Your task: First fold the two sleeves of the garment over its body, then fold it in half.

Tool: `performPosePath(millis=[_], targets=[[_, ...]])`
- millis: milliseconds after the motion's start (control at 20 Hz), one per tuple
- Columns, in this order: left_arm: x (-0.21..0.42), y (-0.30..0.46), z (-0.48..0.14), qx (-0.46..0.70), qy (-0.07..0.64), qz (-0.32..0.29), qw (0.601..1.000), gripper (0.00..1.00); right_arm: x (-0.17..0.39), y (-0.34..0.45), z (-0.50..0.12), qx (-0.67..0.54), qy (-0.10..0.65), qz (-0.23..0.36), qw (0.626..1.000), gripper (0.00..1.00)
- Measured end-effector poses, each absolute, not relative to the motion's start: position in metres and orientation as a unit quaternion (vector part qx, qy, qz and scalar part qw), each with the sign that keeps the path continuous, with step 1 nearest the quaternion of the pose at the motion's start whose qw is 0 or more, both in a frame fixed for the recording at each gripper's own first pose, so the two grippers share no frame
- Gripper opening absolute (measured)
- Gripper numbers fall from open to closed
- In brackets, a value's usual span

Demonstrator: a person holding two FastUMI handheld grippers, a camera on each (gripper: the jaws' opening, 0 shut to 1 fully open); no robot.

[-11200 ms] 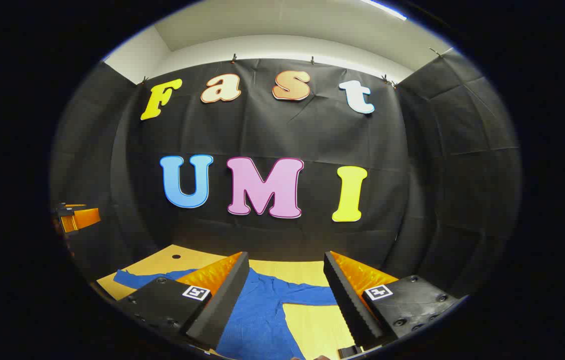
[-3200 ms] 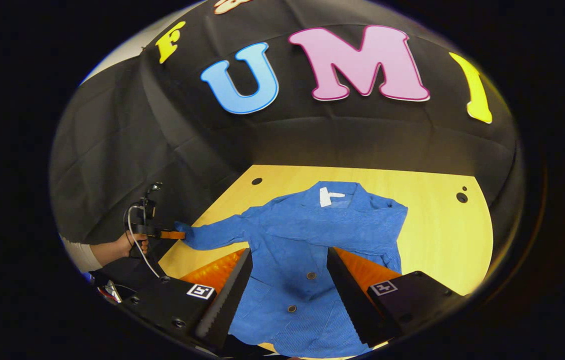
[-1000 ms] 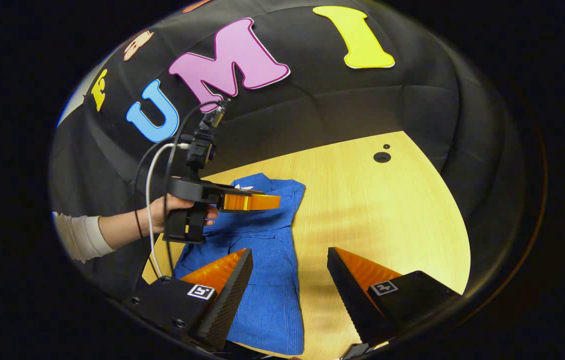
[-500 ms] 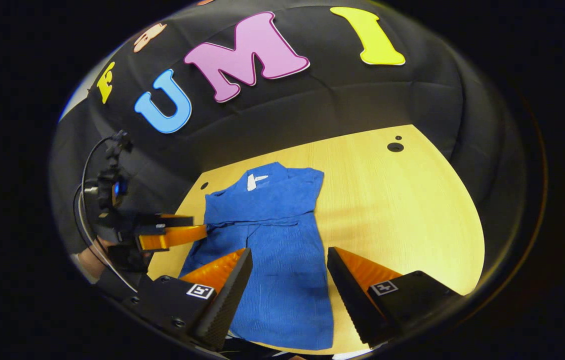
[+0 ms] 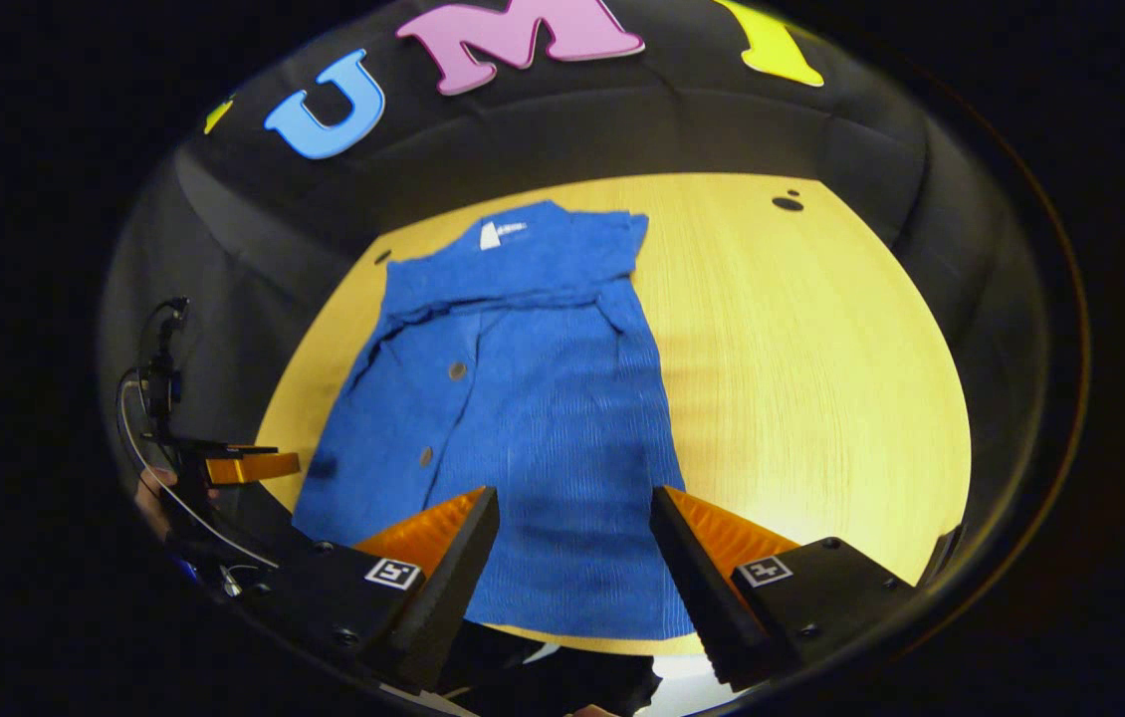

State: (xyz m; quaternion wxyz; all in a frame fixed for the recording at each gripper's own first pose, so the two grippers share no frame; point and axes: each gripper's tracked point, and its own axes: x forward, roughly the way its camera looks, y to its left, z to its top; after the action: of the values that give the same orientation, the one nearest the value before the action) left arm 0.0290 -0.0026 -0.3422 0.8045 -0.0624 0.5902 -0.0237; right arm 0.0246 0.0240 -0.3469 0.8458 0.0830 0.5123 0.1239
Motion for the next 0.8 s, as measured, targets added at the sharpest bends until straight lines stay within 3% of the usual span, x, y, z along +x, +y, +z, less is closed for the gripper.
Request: performPosePath(millis=[300,500,550,800], targets=[[-0.003,0.015,-0.371,-0.057,0.65,0.01,0.758,0.85,-0.002,0.01,-0.383,0.068,0.576,0.086,0.81,0.99],[-0.015,0.021,-0.385,-0.035,0.672,0.007,0.74,0.82,-0.017,-0.007,-0.398,0.038,0.606,0.067,0.791,0.99],[-0.019,0.021,-0.39,-0.034,0.677,0.007,0.735,0.87,-0.02,-0.01,-0.402,0.034,0.613,0.063,0.787,0.99],[-0.03,0.01,-0.406,-0.026,0.702,-0.002,0.712,0.87,-0.032,-0.028,-0.418,-0.002,0.636,0.042,0.77,0.99]])
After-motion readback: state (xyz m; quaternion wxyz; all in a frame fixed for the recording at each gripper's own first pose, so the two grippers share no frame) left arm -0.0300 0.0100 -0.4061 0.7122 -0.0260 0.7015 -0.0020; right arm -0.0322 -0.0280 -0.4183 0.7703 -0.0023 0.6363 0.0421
